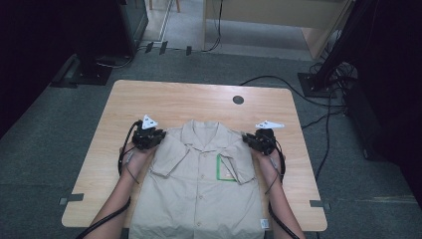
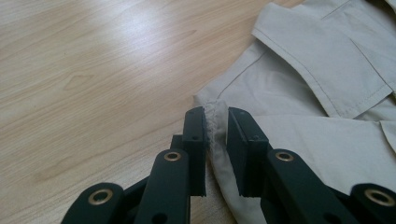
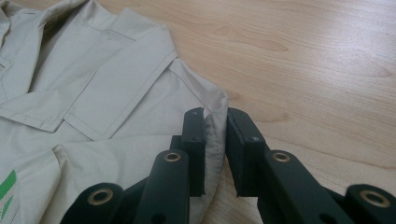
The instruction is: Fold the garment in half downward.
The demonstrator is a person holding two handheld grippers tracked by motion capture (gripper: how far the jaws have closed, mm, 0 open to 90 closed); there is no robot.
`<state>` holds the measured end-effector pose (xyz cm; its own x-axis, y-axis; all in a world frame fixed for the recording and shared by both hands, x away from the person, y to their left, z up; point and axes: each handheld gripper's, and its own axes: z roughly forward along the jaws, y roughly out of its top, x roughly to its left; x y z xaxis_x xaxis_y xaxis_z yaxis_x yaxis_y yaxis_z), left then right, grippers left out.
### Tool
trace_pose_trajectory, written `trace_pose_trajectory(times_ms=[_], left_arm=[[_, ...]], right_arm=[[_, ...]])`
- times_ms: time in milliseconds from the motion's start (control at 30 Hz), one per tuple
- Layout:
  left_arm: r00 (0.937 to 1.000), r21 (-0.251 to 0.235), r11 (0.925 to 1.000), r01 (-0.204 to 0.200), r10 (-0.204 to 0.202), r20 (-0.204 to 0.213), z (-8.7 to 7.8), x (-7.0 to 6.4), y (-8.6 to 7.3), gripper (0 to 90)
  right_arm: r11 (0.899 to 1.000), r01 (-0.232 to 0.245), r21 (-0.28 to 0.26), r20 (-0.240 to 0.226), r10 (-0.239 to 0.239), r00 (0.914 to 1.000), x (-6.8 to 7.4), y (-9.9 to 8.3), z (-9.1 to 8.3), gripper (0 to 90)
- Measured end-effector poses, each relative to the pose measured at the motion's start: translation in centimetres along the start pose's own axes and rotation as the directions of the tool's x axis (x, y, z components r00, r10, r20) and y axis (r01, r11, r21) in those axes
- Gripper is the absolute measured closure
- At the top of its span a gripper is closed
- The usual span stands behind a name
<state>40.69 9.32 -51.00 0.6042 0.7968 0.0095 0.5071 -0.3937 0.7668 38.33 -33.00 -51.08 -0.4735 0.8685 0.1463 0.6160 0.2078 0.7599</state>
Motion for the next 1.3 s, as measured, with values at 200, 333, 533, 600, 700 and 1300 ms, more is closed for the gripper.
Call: trace_pose_trajectory(times_ms=[200,333,533,600,700,1300], left_arm=[[1.0000,0.018,0.9998,0.000,0.000,-0.003,0.3,0.1,-0.1,77.7],[1.0000,0.021,0.9997,0.009,-0.009,0.001,0.5,0.2,-0.3,78.1],[1.0000,0.023,0.9997,0.004,-0.004,0.002,0.5,0.2,-0.2,78.1],[1.0000,0.019,0.9998,0.004,-0.004,0.006,0.5,0.2,-0.3,78.1],[0.9999,0.020,0.9998,-0.001,0.001,0.012,0.5,0.3,-0.3,78.0],[0.9999,-0.002,1.0000,0.007,-0.007,0.010,0.6,0.9,-0.6,51.4]], right_arm=[[1.000,0.023,0.004,0.024,-0.023,0.9994,0.2,0.1,-0.1,78.4],[1.000,0.017,0.010,0.028,-0.017,0.9995,-0.1,0.0,-0.2,78.4],[1.000,0.000,0.015,0.044,-0.001,0.9990,-0.6,-0.3,-0.1,78.4],[1.000,-0.011,0.010,0.045,0.011,0.9989,-0.8,-0.4,-0.2,78.4],[1.000,-0.016,0.014,0.049,0.016,0.9987,-0.9,-0.6,-0.1,78.1],[0.992,-0.096,-0.084,-0.037,0.093,0.9949,-2.2,-0.1,-1.6,65.8]])
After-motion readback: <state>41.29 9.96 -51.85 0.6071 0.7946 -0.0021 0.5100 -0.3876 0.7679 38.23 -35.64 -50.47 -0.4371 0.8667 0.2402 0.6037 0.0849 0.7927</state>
